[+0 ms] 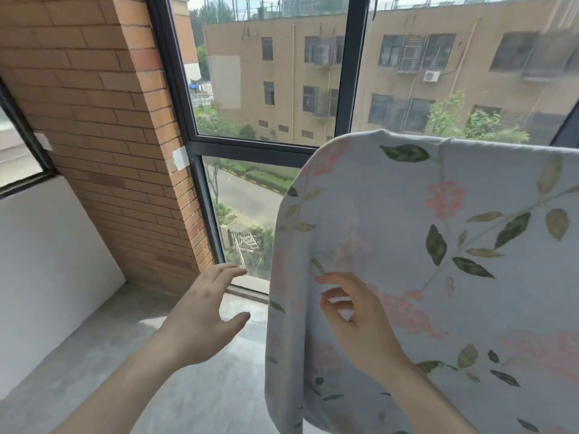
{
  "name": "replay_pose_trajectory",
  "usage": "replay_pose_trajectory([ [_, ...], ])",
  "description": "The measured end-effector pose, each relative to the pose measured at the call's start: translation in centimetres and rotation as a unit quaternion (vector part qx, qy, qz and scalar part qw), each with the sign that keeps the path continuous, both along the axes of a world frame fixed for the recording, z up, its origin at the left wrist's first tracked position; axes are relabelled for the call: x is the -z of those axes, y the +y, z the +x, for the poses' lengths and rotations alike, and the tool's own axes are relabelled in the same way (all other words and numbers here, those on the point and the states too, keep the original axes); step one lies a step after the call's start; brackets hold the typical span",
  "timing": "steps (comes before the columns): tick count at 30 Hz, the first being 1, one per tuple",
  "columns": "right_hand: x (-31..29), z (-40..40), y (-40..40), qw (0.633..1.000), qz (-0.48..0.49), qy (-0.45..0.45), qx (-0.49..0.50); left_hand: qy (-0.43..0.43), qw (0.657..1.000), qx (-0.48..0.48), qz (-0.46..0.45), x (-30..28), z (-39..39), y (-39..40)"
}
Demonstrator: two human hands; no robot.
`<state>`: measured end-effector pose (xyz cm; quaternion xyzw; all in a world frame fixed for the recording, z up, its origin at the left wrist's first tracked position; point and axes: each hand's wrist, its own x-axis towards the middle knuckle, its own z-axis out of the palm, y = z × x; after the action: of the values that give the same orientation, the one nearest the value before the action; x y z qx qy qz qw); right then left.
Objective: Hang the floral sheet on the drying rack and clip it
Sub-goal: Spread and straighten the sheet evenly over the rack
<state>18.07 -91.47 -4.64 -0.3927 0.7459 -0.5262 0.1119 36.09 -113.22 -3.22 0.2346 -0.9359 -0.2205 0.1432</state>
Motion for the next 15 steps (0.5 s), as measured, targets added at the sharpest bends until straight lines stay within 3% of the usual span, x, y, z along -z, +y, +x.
replay_pose_trajectory([
  [8, -1.8, 6.6, -6.2, 0.984, -0.043, 0.021, 0.172, -0.010, 0.989, 0.147, 0.017, -0.9, -0.4, -11.1],
  [15, -4.7, 8.2, -6.9, 0.958, -0.067, 0.044, 0.274, -0.008, 0.962, 0.269, 0.042, -1.5, -6.4, -12.7],
])
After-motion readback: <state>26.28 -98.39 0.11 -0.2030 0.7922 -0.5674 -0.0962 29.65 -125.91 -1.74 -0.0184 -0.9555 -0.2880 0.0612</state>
